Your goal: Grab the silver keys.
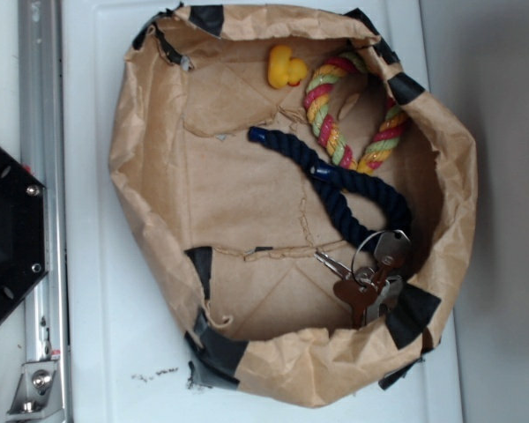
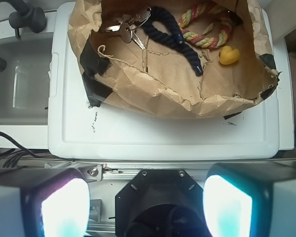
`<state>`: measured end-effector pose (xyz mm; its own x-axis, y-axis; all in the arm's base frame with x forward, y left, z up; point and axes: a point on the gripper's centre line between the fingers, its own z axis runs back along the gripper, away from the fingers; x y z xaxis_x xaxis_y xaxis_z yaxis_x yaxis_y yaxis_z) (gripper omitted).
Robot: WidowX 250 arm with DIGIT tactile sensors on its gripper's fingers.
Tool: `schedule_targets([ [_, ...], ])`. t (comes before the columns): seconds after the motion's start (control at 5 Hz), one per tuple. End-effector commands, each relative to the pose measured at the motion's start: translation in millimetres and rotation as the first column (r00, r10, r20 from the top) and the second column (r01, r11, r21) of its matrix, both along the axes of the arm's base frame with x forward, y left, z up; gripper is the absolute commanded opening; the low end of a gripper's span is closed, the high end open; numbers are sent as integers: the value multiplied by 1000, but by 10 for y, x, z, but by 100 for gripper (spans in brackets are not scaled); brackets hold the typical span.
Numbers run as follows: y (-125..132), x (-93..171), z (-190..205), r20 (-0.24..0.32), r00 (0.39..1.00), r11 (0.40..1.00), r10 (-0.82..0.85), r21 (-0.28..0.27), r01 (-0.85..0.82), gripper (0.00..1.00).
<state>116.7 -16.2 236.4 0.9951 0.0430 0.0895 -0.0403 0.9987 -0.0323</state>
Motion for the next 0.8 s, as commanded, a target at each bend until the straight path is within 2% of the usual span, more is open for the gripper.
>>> schedule_targets([
  [0.0,0,0,0,0,1000,1000,0,0,0,100],
  [0.2,68,500,-50,92,987,991,135,-22,-133,100],
  [0.4,155,916,-206,77,969,971,236,9,-238,100],
  [0.6,276,1088,-258,97,943,948,319,-46,-316,100],
])
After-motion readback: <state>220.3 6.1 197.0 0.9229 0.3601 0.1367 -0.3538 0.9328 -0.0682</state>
